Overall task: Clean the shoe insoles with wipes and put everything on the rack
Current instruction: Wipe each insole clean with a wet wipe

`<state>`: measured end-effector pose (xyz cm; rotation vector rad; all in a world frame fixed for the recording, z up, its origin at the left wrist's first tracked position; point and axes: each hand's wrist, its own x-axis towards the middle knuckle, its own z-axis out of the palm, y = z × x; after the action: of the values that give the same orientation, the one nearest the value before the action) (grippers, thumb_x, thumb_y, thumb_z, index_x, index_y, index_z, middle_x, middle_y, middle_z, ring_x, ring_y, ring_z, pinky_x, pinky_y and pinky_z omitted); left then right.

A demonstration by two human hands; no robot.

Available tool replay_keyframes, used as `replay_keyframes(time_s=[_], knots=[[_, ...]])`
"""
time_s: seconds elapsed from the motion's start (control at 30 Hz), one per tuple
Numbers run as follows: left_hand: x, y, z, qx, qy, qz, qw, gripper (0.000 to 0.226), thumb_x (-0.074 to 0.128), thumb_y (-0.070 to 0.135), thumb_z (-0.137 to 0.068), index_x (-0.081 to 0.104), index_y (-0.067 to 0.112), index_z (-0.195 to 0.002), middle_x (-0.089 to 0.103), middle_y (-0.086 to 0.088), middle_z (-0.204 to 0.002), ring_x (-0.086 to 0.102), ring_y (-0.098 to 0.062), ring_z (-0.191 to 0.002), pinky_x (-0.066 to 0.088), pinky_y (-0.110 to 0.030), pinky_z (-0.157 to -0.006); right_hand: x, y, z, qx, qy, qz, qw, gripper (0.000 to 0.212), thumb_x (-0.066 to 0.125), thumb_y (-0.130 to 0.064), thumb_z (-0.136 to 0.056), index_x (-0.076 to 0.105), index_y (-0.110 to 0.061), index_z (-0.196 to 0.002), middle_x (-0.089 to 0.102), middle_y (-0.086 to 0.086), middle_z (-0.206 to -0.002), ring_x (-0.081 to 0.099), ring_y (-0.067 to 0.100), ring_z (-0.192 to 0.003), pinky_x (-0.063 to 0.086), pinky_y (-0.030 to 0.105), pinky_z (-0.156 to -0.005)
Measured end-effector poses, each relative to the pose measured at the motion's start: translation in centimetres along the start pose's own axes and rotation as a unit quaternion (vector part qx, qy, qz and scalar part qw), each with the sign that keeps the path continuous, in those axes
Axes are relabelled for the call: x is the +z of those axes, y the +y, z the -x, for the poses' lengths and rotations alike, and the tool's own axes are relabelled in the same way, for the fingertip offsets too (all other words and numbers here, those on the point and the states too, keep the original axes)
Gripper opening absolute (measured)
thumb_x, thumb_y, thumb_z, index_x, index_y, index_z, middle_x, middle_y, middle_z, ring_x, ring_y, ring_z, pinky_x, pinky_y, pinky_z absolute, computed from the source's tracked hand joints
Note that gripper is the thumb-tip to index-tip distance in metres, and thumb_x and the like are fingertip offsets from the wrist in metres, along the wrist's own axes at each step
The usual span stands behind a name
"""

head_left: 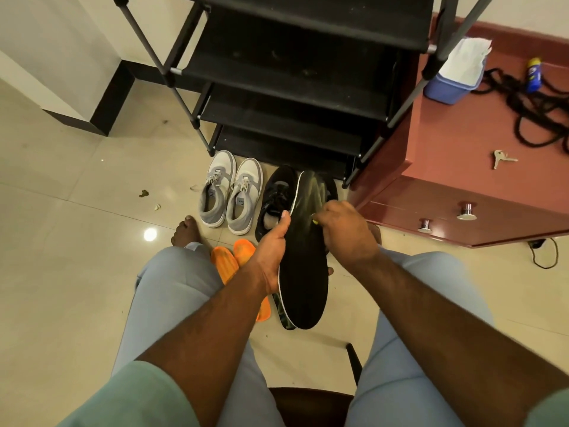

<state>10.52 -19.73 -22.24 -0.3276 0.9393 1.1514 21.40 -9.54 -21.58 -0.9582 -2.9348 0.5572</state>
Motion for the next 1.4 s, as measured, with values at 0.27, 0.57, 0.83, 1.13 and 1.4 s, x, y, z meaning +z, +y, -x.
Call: replay_keyframes(time_s=[0.27, 0.57, 0.83, 1.13, 1.4], knots=[[-0.2, 0.0, -0.8, 0.024, -0.014, 0.042, 0.999, 0.068, 0.037, 0.062, -0.098, 0.072, 0.007, -0.118, 0.068, -0.019, -0.119, 0.07, -0.032, -0.103, 0.05, -0.043, -0.091, 0.5, -1.0, 1.1, -0.03, -0.009, -0.053, 0.998, 0.025, 0.065, 0.004, -0.076, 0.071, -0.007, -0.098, 0.064, 0.012, -0.094, 0.059, 0.031, -0.09, 0.051, 0.039, -0.077], [-0.9, 1.0, -1.2, 0.067, 0.014, 0.042, 0.997, 0.058, 0.036, 0.046, -0.089, 0.076, 0.005, -0.09, 0.067, -0.015, -0.09, 0.066, -0.027, -0.08, 0.049, -0.033, -0.078, 1.0, -3.1, 1.3, -0.084, -0.018, -0.056, 0.995, 0.023, 0.066, -0.001, -0.074, 0.072, -0.008, -0.095, 0.065, 0.007, -0.09, 0.06, 0.027, -0.085, 0.054, 0.039, -0.073], [-0.7, 0.7, -1.0, 0.029, 0.027, 0.031, 0.999, 0.086, 0.028, 0.076, -0.091, 0.077, 0.007, -0.108, 0.072, -0.017, -0.112, 0.073, -0.029, -0.096, 0.052, -0.039, -0.082, 0.7, -3.6, 1.5, -0.083, 0.036, -0.065, 0.994, 0.018, 0.063, -0.003, -0.074, 0.073, -0.011, -0.087, 0.064, 0.004, -0.081, 0.058, 0.024, -0.077, 0.051, 0.032, -0.067], [-0.5, 1.1, -0.6, 0.081, 0.001, 0.022, 0.996, 0.064, 0.033, 0.047, -0.098, 0.08, 0.006, -0.089, 0.074, -0.015, -0.096, 0.073, -0.025, -0.084, 0.051, -0.035, -0.082, 0.6, -3.3, 1.0, -0.046, 0.072, -0.041, 0.995, 0.021, 0.064, -0.002, -0.072, 0.073, -0.01, -0.089, 0.065, 0.005, -0.082, 0.06, 0.025, -0.076, 0.052, 0.035, -0.071], [0.5, 0.9, -0.3, 0.105, -0.014, 0.045, 0.993, 0.099, 0.022, 0.086, -0.082, 0.079, 0.006, -0.096, 0.071, -0.015, -0.105, 0.069, -0.028, -0.096, 0.049, -0.039, -0.094, 0.2, -3.2, 1.3, 0.019, 0.042, -0.021, 0.999, 0.024, 0.063, -0.004, -0.078, 0.072, -0.012, -0.098, 0.068, 0.006, -0.098, 0.061, 0.025, -0.09, 0.049, 0.035, -0.082]])
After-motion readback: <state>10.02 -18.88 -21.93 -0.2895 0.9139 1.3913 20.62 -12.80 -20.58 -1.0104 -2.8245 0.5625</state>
